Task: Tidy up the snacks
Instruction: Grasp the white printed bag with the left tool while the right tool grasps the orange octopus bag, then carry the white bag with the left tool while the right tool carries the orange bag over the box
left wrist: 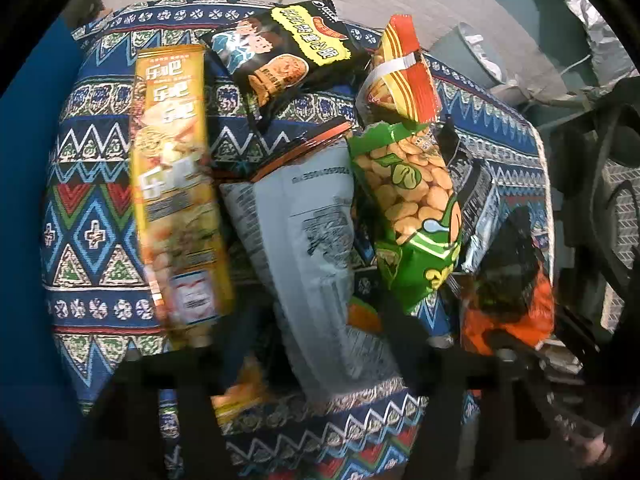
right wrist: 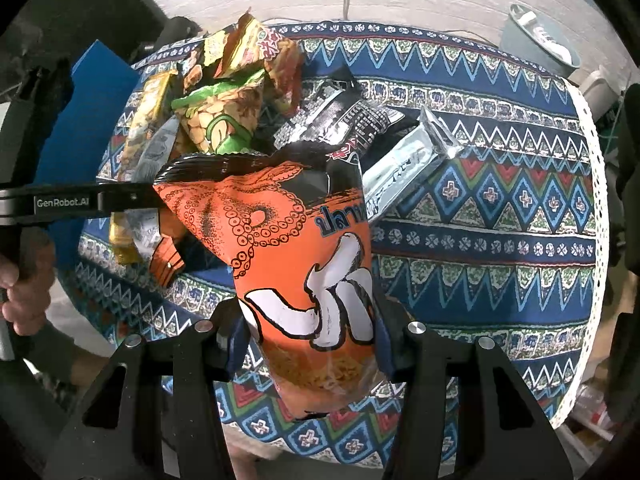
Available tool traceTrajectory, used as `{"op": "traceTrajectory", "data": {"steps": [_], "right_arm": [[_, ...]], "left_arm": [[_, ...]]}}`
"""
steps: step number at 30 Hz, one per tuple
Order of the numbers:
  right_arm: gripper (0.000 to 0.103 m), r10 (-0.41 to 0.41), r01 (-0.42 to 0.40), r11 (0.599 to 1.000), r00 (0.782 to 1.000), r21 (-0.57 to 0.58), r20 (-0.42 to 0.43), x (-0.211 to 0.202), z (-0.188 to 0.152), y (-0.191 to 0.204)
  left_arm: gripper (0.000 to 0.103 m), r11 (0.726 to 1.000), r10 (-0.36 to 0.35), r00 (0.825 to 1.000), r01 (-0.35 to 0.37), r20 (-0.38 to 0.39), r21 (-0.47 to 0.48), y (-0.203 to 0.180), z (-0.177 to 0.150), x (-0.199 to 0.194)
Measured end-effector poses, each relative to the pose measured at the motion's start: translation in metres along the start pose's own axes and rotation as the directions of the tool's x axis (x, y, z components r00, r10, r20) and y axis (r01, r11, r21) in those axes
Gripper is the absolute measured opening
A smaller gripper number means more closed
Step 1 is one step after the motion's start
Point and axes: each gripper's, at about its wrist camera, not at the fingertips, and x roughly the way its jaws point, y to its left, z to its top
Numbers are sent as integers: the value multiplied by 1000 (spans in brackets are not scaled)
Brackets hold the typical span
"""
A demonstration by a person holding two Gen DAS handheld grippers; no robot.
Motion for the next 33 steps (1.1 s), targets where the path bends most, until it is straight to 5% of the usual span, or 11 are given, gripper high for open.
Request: {"op": "traceTrajectory", "data": {"steps": [7,10,13,18,33], "right_arm": [[51,-17,17,1000,1000,17,1,5,-2,-4],[51,-19,18,1000,1000,23,9,4,-1,-4],[51,-23,22,1000,999,14,26,1,3,-1],[51,-21,21,1000,998,-3,54,-8,9,5],[51,-50,52,999,990,-13,129,-37,24,24]], "left_arm": [[75,994,62,997,-65,44,86,-17,0,10],[44,992,64,997,-67,36,107,-18,0,14],[35,992,56,998,-60,35,111,-14,-1,12],[31,981,110,991,-120,74,151,-8,-9,0],[30,961,121,978,-159,172,228,5,-45,-65]]}}
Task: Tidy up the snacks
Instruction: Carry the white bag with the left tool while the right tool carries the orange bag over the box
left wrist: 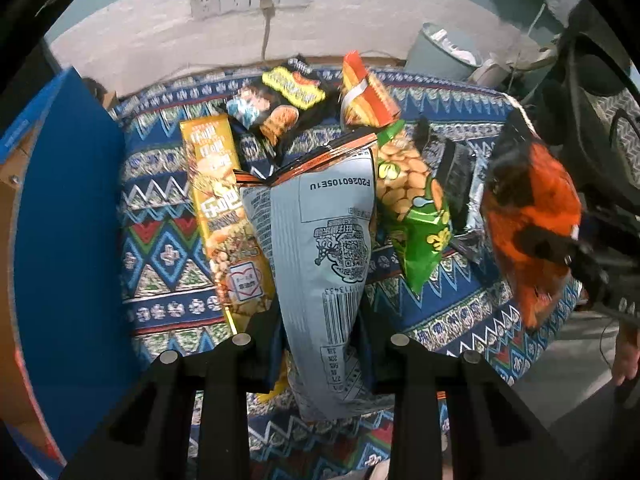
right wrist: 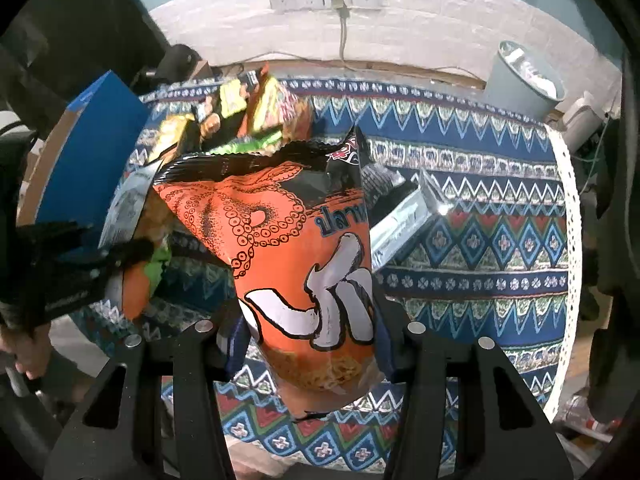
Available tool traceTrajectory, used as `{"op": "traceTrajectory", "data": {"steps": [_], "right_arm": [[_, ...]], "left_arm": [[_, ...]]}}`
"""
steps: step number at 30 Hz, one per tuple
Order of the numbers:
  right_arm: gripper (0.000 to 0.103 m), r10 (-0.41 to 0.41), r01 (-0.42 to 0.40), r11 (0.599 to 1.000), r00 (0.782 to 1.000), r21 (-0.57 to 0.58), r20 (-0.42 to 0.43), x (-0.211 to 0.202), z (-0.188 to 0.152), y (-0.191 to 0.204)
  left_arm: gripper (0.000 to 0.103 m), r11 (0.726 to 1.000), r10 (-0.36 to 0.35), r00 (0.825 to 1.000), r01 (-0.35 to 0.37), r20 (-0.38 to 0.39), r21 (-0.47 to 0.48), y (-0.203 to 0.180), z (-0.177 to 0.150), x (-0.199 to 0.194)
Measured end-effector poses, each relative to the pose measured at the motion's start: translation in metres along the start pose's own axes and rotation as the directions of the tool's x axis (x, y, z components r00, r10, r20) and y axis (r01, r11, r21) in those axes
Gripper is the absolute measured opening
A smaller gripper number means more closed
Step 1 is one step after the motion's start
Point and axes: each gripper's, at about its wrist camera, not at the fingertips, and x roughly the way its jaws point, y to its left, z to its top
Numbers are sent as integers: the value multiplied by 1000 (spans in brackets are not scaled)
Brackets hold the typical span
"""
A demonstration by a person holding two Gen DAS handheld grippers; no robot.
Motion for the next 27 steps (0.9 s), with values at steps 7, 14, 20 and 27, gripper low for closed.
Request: {"op": "traceTrajectory", "data": {"steps": [7,14,20,27], "right_arm": [[51,16,-15,1000,998,-16,55,-20,14,19],[50,51,-46,998,992,-43,115,-40,35,47],[50,83,-72,994,986,-80,147,-51,52,74],[50,130,-108,984,978,-142,163,-58,70,121]], "left_arm": [[30,997,41,996,-46,83,56,1,-3,-39],[30,990,97,981,-113,167,86,2,-1,-69],[30,983,146,963,-168,228,80,16,-1,-92],[30,982,163,949,-181,268,45,41,-5,-114]]}}
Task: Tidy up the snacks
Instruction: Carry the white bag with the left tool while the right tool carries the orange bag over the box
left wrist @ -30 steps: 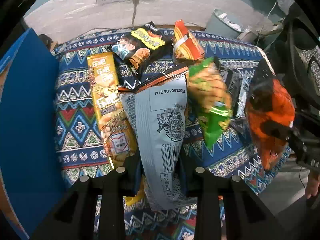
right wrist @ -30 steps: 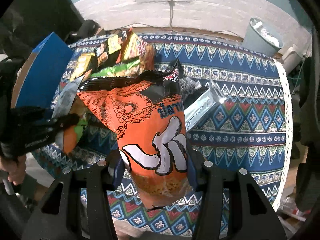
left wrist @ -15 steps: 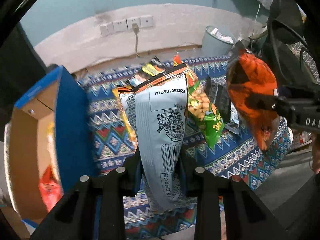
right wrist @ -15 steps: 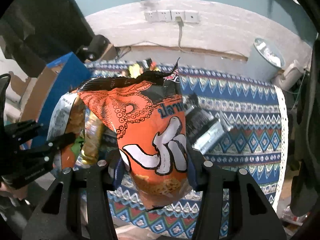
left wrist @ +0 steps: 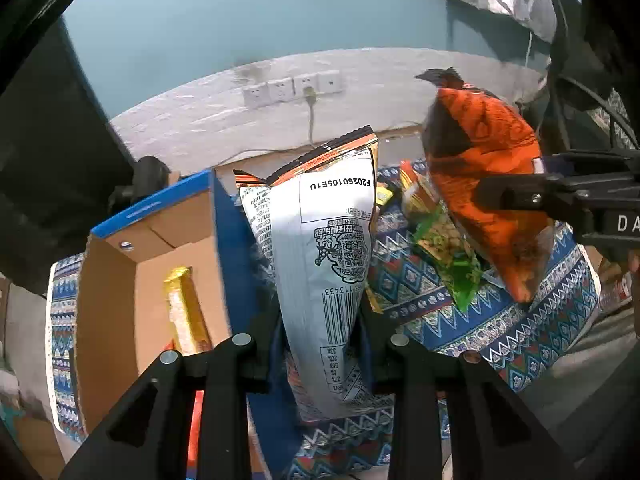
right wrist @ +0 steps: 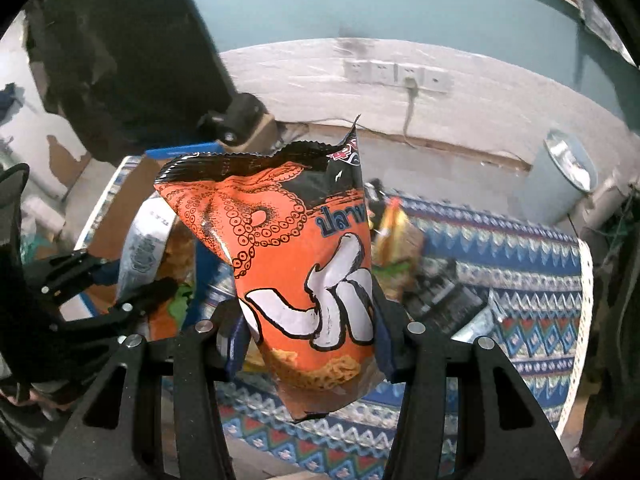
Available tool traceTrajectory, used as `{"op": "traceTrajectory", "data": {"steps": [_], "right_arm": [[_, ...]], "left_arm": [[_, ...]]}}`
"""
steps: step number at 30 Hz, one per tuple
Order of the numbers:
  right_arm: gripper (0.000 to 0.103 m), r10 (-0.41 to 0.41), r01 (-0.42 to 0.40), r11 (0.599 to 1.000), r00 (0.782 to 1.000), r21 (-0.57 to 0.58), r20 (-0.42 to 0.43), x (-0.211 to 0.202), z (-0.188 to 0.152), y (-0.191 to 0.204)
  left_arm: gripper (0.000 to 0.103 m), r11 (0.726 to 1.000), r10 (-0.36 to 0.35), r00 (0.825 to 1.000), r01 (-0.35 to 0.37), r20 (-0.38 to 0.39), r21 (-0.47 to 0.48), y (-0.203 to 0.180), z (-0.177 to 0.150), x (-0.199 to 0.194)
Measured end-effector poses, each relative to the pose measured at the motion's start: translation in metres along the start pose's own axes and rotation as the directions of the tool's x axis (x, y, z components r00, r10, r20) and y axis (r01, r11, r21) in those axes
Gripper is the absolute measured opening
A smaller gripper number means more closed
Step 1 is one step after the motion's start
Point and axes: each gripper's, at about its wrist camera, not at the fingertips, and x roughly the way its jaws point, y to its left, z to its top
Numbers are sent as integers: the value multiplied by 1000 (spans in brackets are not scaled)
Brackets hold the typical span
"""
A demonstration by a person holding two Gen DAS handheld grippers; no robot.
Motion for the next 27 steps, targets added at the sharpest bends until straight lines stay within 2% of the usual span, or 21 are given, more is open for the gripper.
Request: {"op": "traceTrajectory", "data": {"steps": [7,11,27], "right_arm": [[50,46,-45,998,999,-54,7,13,25,43],[50,58,-58,995,998,-78,3,22,36,65],[50,121,-127,979,992,-158,-44,68,75,148]], "left_arm": [[30,999,36,998,-35,45,-34,31,-4,-18],[30,995,87,994,-84,67,-45,49,-8,-23],[30,966,153,988,-142,34,-217,145,-33,-17]]}}
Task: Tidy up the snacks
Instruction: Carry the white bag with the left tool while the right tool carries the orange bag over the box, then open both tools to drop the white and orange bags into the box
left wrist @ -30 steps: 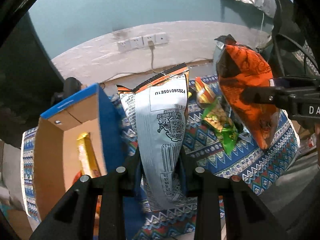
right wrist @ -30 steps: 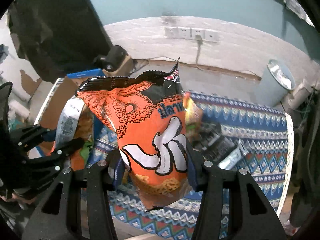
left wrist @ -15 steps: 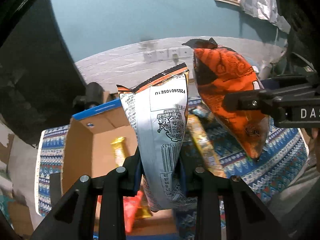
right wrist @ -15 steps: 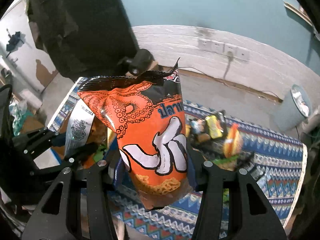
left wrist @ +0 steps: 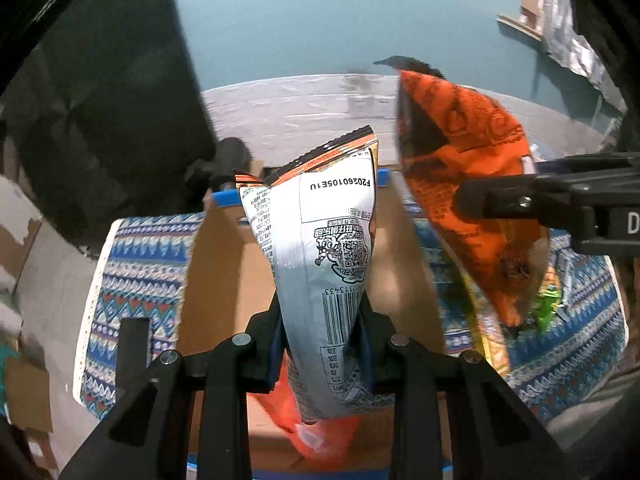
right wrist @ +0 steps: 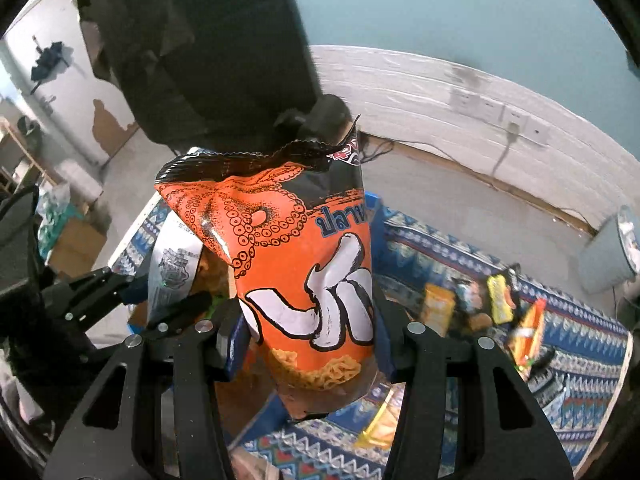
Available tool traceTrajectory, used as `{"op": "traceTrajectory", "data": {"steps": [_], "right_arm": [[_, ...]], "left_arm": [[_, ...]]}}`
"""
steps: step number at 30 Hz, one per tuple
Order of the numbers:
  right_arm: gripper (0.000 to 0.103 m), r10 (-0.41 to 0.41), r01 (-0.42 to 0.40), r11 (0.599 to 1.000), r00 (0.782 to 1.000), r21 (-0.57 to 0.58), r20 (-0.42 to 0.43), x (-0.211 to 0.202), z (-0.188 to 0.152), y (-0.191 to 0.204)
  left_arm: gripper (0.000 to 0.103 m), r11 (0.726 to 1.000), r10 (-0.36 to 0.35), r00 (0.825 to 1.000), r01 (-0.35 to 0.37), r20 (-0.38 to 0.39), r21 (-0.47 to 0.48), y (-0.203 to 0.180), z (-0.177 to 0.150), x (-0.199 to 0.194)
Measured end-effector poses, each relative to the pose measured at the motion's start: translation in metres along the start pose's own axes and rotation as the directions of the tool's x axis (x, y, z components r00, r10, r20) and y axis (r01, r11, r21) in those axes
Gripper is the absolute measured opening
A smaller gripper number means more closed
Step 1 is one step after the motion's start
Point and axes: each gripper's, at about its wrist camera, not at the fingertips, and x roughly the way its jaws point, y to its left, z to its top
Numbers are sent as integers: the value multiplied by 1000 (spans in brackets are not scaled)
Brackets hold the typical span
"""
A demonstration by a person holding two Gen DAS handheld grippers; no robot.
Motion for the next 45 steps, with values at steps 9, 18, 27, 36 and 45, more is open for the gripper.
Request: {"op": "traceTrajectory", "data": {"steps": [9,18,27,36,45], "right_arm": [[51,43,-44,999,998,-15,-42,32,15,27],[52,53,-55,998,996,-30,-75,54,17,40],[54,12,-16,998,997,-58,-70,48,15,44],[60,-28,25,998,999,-53,-41,27,8,29],[65,-69,69,998,997,2,-45,5,-12,-7]], "left_arm": [[31,998,22,999,-23,-24,-62,35,-6,6],[32,995,53,996,-58,-70,-80,49,-13,20],[77,982,177,983,-180,-42,-65,50,-13,14],[77,984,174,984,-175,-41,-20,29,-10,10],[79,993,115,992,-115,-45,-17,0,-1,6]]}}
